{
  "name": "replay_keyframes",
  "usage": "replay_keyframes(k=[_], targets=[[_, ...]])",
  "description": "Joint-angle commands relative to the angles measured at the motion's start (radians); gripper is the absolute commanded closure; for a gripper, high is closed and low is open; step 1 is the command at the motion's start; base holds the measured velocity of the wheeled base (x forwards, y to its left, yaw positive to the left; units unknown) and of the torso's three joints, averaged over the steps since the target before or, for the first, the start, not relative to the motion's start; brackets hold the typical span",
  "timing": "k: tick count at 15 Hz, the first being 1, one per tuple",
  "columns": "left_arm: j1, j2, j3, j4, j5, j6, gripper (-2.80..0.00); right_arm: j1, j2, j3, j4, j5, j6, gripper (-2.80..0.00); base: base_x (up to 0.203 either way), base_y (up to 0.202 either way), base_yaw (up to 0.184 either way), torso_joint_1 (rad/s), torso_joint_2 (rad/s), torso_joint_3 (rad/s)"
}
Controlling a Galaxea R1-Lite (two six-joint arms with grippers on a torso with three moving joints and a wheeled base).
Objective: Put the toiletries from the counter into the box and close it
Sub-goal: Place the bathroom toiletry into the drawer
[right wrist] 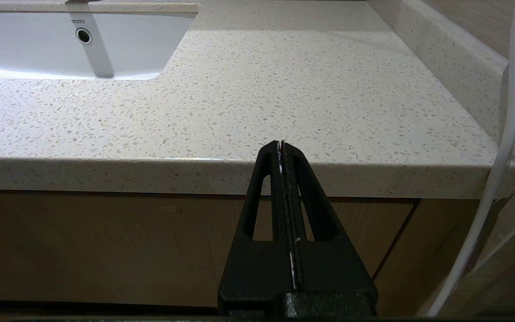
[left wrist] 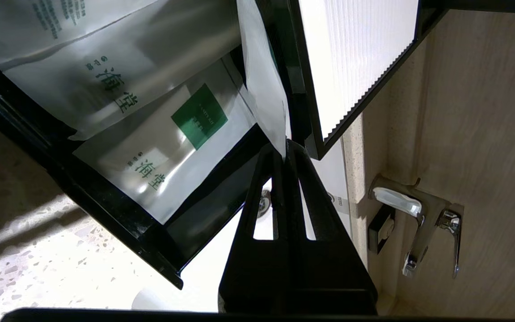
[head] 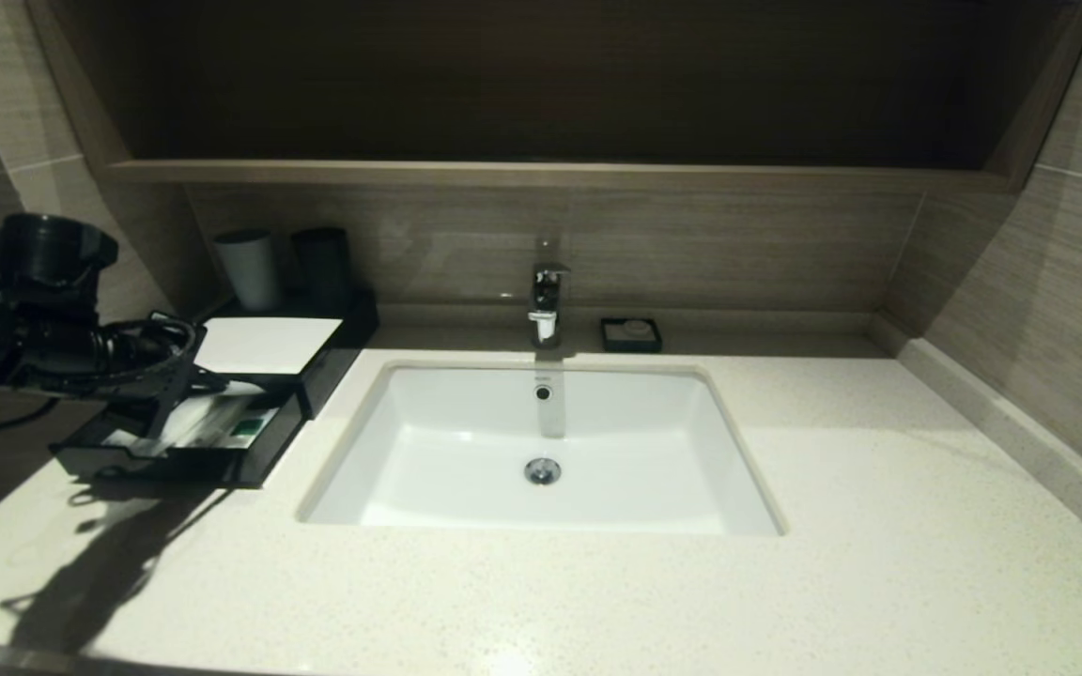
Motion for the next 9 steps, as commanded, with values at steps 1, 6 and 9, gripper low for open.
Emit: replay_keyframes(k=[1, 6, 9], targets=[[0.0, -0.002, -0.004, 0.005, -0.001, -0.007, 0.0, 0.0, 0.0, 0.0, 0.0, 0.0, -0.001, 0.0, 0.0, 0.0, 0.0, 0.0, 0.0, 0.0], [0.002, 0.005, -0.027, 0.046, 0.0, -0.013, 0.0, 0.0, 0.0, 0.0, 0.0, 0.0, -0.001, 0.0, 0.0, 0.0, 0.0, 0.0, 0.0, 0.0], [0.007, 0.016, -0.029, 0.046, 0.0, -0.013, -2.8, 0.0, 0.0, 0.0, 0.0, 0.0, -0.001, 0.0, 0.0, 0.0, 0.0, 0.0, 0.0, 0.0]])
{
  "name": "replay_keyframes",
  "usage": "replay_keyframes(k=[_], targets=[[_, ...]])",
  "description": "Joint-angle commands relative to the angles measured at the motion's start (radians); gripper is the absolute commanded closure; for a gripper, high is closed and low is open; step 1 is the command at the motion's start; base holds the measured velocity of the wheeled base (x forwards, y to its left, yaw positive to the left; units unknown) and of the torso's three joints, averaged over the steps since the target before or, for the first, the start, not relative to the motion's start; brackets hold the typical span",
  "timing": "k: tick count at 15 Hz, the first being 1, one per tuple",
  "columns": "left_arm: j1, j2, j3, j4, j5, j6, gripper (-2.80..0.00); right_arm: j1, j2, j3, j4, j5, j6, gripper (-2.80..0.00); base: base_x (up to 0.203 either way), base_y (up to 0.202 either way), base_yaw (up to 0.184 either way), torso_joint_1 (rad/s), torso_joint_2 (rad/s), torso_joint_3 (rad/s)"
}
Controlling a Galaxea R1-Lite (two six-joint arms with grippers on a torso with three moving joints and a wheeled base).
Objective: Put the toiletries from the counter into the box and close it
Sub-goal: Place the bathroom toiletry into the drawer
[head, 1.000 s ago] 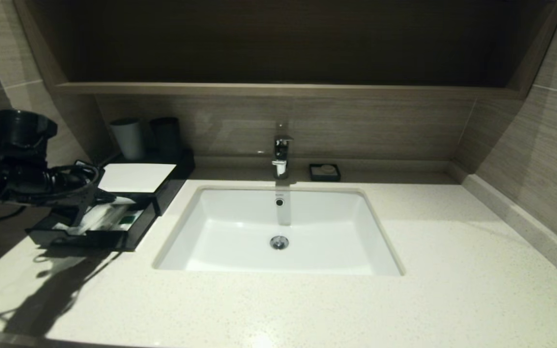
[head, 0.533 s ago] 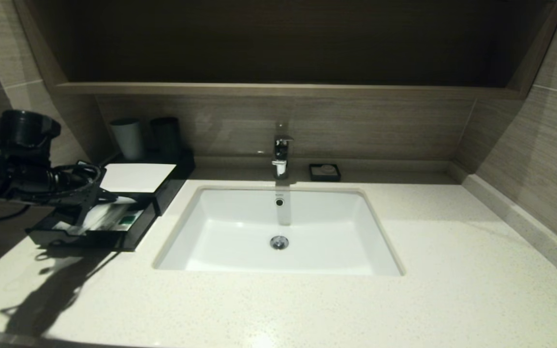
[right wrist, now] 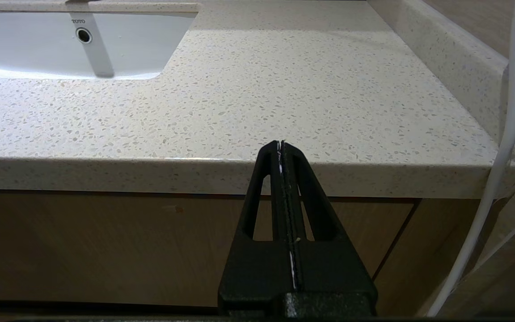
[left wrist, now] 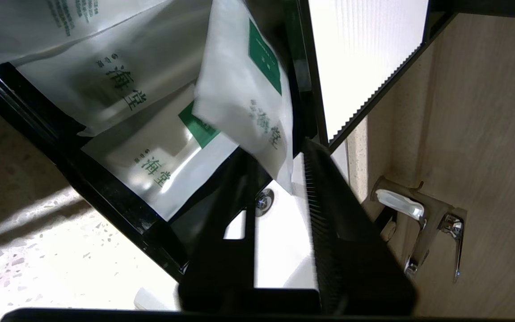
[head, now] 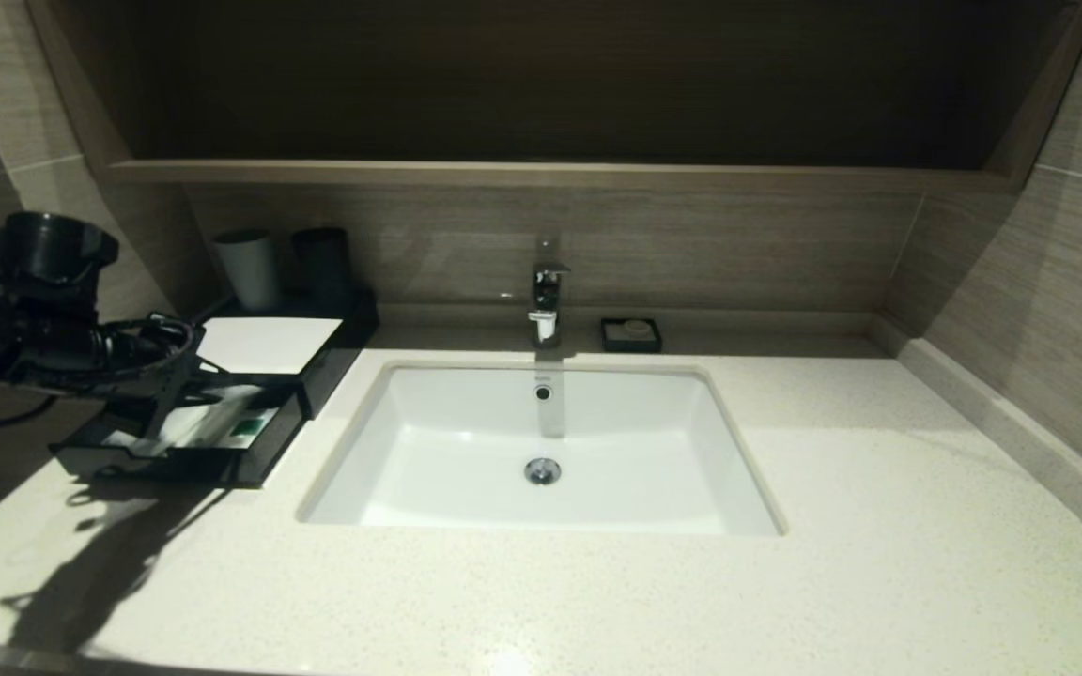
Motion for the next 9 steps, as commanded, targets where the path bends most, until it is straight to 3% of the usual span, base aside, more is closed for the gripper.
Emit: replay_keyframes(k=[1, 9], targets=[[0.001, 0.009, -0.001, 0.001, -0.002, -0.009, -2.8, 0.0, 0.0, 0.0, 0.0, 0.0, 0.0, 0.0, 0.0, 0.0, 0.0, 0.0, 0.0, 0.0], [0.003, -0.019, -0.04, 0.112, 0.004, -0.033, -2.8, 0.0, 0.0, 0.0, 0.0, 0.0, 0.0, 0.0, 0.0, 0.0, 0.0, 0.0, 0.0, 0.0]])
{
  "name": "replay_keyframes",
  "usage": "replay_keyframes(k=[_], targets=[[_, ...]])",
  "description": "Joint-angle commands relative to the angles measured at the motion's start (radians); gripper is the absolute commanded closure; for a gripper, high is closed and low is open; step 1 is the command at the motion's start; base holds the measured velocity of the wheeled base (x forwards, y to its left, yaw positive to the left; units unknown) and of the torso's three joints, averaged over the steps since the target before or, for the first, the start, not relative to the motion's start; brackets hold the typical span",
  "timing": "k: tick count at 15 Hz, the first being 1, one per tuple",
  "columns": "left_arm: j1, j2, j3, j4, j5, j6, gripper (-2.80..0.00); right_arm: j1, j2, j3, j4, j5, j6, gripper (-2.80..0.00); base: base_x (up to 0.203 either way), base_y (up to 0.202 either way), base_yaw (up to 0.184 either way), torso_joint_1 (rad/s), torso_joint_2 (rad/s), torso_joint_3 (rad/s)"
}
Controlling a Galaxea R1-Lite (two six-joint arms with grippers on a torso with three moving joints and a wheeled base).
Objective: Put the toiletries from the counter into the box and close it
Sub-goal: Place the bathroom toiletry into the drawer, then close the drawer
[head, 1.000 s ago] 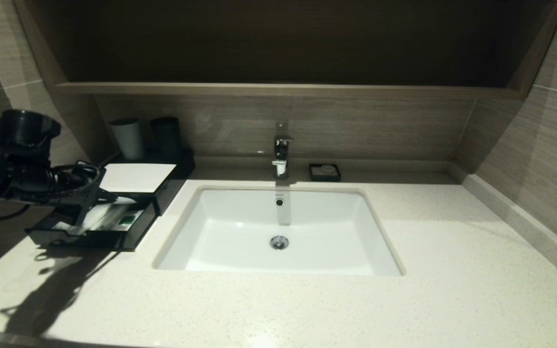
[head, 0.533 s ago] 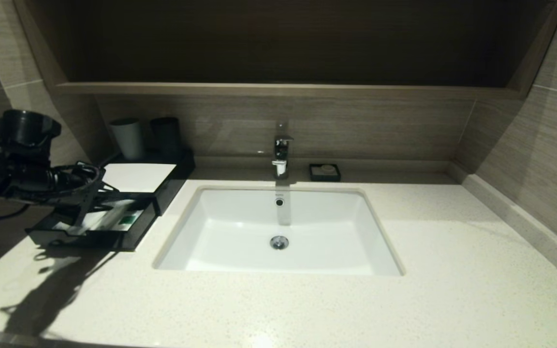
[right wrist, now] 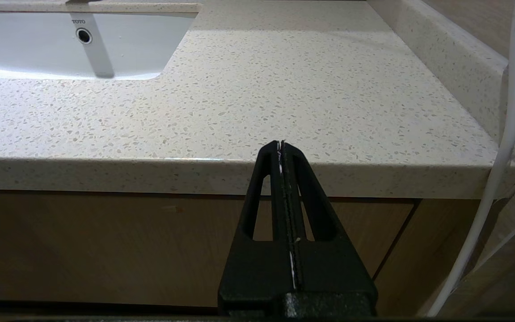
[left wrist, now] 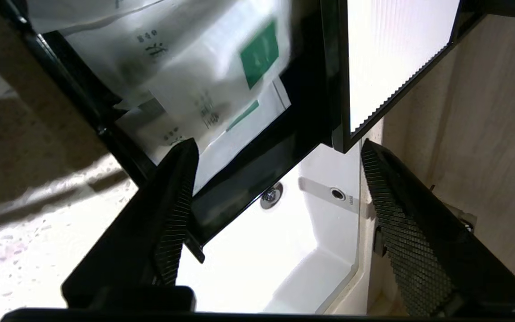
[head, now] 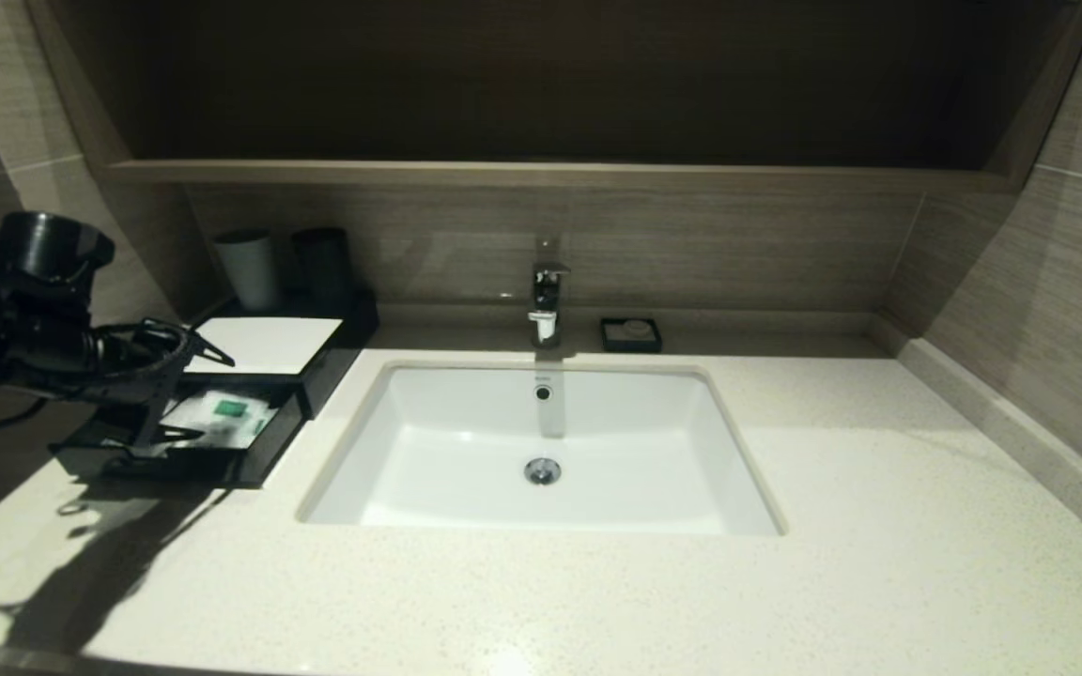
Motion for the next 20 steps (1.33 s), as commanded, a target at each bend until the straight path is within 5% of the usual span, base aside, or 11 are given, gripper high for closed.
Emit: replay_keyframes(k=[1, 11, 12, 20], targets=[[0.0, -0.009, -0.018, 0.016, 0.002, -0.009, -2.8, 0.0, 0.0, 0.0, 0.0, 0.0, 0.0, 0.0, 0.0, 0.0, 0.0, 0.0, 0.0, 0.0], [0.0, -0.161, 0.011, 0.029, 0.009, 0.026, -2.8, 0.0, 0.0, 0.0, 0.0, 0.0, 0.0, 0.0, 0.0, 0.0, 0.0, 0.0, 0.0, 0.0], [0.0, -0.18, 0.045, 0.028, 0.011, 0.071, 0.0, 0.0, 0.0, 0.0, 0.0, 0.0, 0.0, 0.0, 0.0, 0.0, 0.0, 0.0, 0.0, 0.0], [0.0, -0.391, 0.284, -0.169, 0.118, 0.622, 0.0, 0.0, -0.001, 0.0, 0.0, 0.0, 0.0, 0.0, 0.0, 0.0, 0.0, 0.0, 0.0, 0.0]])
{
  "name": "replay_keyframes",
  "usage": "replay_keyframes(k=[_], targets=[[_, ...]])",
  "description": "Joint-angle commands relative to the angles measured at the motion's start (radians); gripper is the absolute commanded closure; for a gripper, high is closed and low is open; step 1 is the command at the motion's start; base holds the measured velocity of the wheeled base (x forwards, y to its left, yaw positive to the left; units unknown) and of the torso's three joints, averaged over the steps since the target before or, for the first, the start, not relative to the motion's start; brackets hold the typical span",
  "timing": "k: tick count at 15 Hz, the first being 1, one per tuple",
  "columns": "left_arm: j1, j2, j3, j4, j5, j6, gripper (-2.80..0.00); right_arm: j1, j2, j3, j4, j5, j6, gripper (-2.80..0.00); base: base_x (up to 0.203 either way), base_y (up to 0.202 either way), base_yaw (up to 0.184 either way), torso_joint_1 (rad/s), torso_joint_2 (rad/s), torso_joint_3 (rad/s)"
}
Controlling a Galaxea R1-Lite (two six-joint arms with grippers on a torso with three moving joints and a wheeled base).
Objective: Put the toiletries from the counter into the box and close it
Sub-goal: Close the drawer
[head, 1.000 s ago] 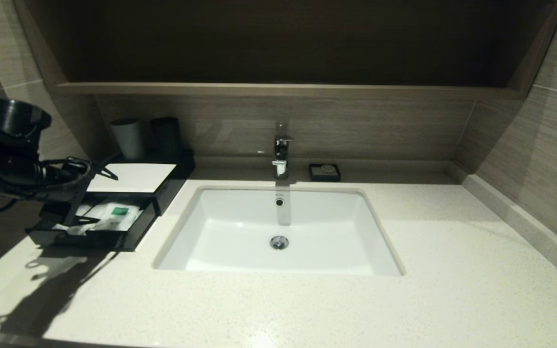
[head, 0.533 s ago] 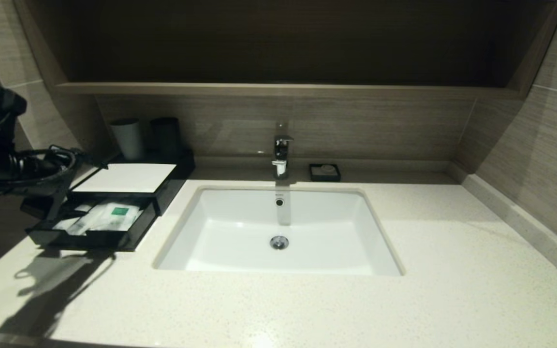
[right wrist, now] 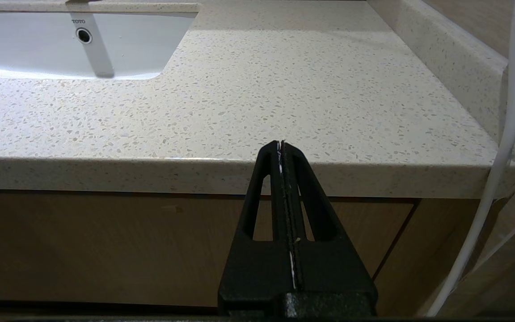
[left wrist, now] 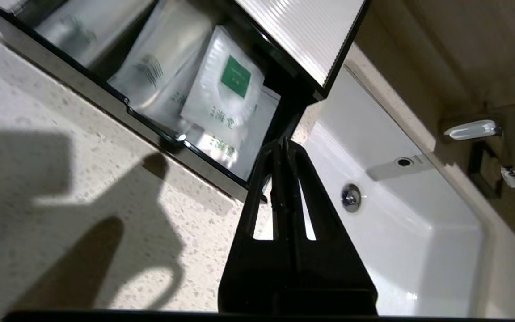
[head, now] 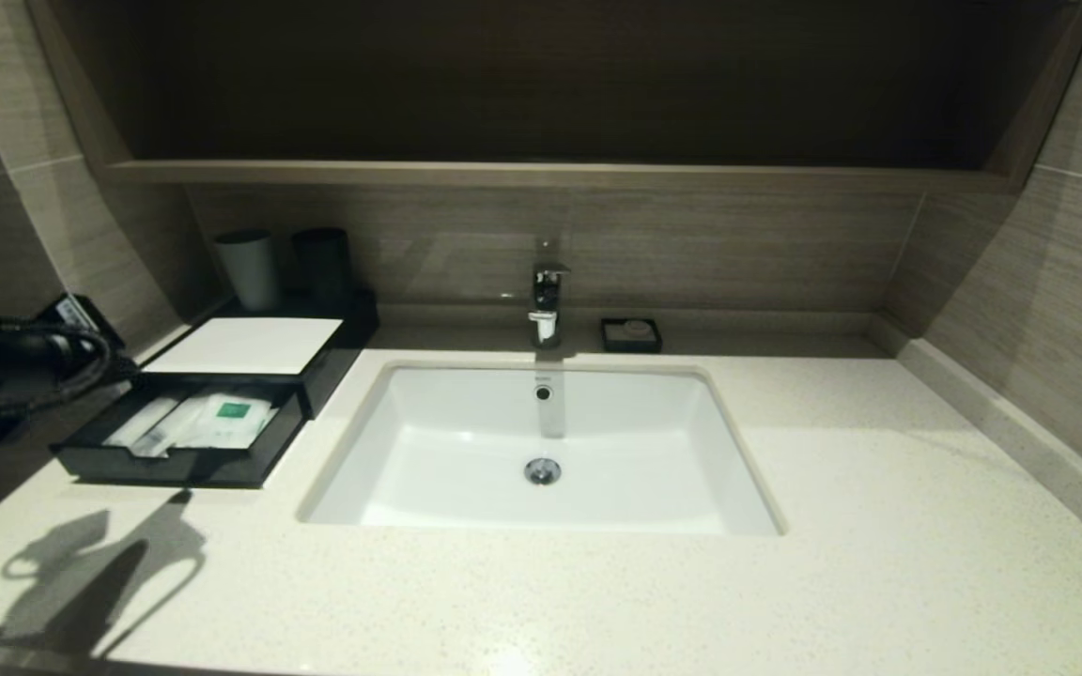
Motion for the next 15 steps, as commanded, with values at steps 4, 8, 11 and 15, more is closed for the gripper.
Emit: replay_keyframes(k=[4, 8, 11, 15], targets=[[0.033, -0.084, 0.129, -0.097, 0.011, 0.238, 0.0, 0.0, 0.0, 0.0, 0.0, 0.0, 0.0, 0.0, 0.0, 0.0, 0.0, 0.0, 0.0, 0.0], [0.101, -0.118, 0.187, -0.178, -0.001, 0.429, 0.0, 0.0, 0.0, 0.0, 0.001, 0.0, 0.0, 0.0, 0.0, 0.0, 0.0, 0.0, 0.0, 0.0], [0.106, -0.127, 0.221, -0.18, -0.006, 0.438, 0.0, 0.0, -0.001, 0.0, 0.0, 0.0, 0.0, 0.0, 0.0, 0.0, 0.0, 0.0, 0.0, 0.0], [0.106, -0.133, 0.302, -0.182, -0.014, 0.485, 0.0, 0.0, 0.0, 0.0, 0.0, 0.0, 0.0, 0.0, 0.0, 0.0, 0.0, 0.0, 0.0, 0.0]])
